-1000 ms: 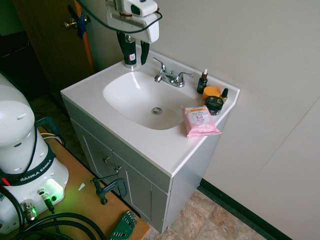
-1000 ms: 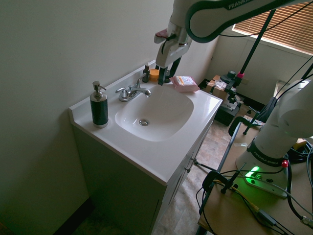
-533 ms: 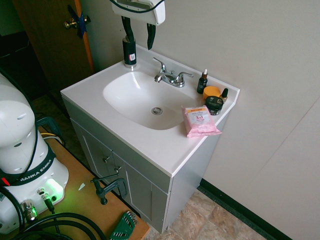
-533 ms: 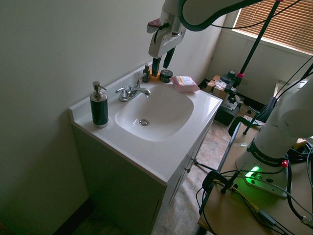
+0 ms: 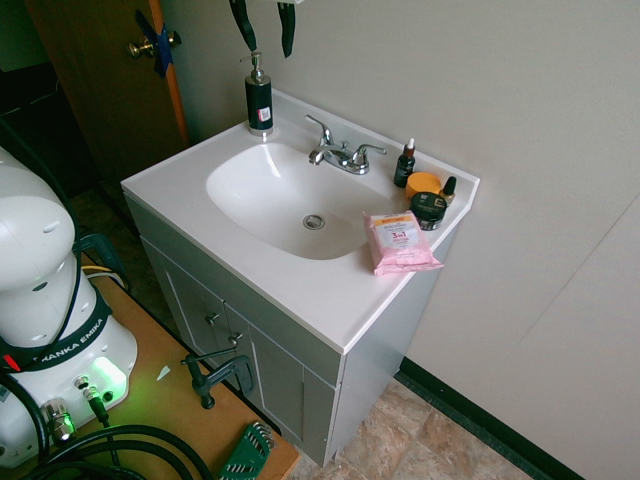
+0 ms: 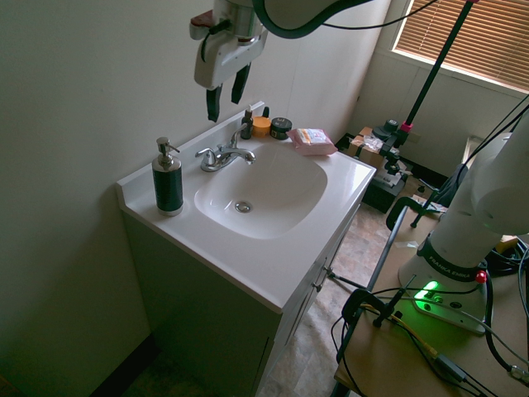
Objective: Push the sanitizer
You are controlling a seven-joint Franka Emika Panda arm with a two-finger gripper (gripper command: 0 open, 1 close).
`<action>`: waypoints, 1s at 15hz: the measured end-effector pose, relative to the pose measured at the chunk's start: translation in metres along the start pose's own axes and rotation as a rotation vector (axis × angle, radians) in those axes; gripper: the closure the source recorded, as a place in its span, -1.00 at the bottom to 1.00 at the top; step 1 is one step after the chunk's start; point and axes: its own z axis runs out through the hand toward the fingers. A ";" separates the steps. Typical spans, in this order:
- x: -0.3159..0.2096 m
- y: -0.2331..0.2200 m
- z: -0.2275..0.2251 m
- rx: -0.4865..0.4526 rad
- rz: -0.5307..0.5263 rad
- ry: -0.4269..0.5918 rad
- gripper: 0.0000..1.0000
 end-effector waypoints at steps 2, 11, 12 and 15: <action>-0.009 -0.028 -0.008 0.000 0.015 -0.018 1.00; -0.028 -0.105 0.006 -0.014 0.054 -0.095 1.00; -0.027 -0.109 0.010 -0.017 0.061 -0.098 1.00; -0.019 -0.114 0.018 -0.025 0.082 -0.095 1.00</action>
